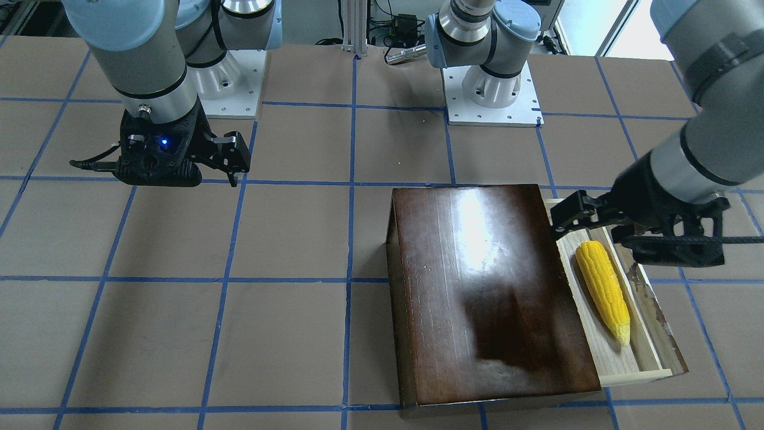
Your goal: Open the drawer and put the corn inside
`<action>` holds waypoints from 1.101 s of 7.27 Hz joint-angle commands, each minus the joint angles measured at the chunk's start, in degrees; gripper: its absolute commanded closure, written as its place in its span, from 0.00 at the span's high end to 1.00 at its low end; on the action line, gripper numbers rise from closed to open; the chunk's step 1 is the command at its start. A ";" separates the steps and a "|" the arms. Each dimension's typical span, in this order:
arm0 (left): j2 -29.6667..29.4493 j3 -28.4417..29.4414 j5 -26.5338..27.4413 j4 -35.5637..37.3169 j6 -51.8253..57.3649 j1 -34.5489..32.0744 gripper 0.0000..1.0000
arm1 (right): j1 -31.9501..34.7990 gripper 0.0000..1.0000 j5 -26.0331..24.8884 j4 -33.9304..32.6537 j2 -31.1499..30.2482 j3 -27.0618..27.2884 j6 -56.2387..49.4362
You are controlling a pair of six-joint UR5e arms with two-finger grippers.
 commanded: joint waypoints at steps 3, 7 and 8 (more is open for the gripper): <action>3.72 -5.03 0.15 -1.47 -1.03 -4.45 1.00 | 0.00 1.00 0.01 0.05 0.01 0.00 0.00; 7.33 -10.59 3.15 -0.69 -0.94 -4.45 1.00 | 0.00 1.00 -0.07 0.05 0.01 0.00 0.00; 7.51 -10.59 2.97 -0.16 -1.03 -4.36 1.00 | 0.00 1.00 -0.07 0.05 -0.08 0.00 0.00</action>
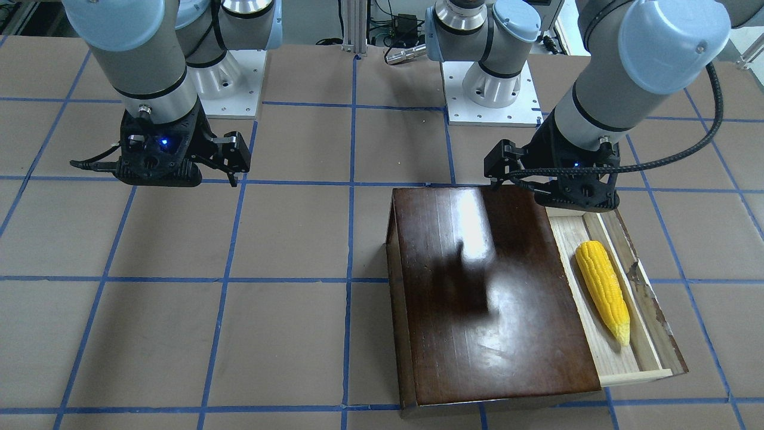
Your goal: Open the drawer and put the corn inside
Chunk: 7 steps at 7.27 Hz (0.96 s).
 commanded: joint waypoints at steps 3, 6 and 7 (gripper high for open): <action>0.00 -0.61 -0.16 1.16 -0.15 0.08 1.00 | 0.00 1.00 -0.10 -0.09 -0.07 0.00 0.00; 0.08 -0.52 -0.59 2.04 -0.15 0.08 1.00 | 0.00 1.00 -0.10 0.00 0.01 0.00 0.00; 0.18 -0.61 -0.42 1.96 -0.06 0.08 1.00 | 0.00 1.00 -0.10 -0.09 0.02 0.00 0.00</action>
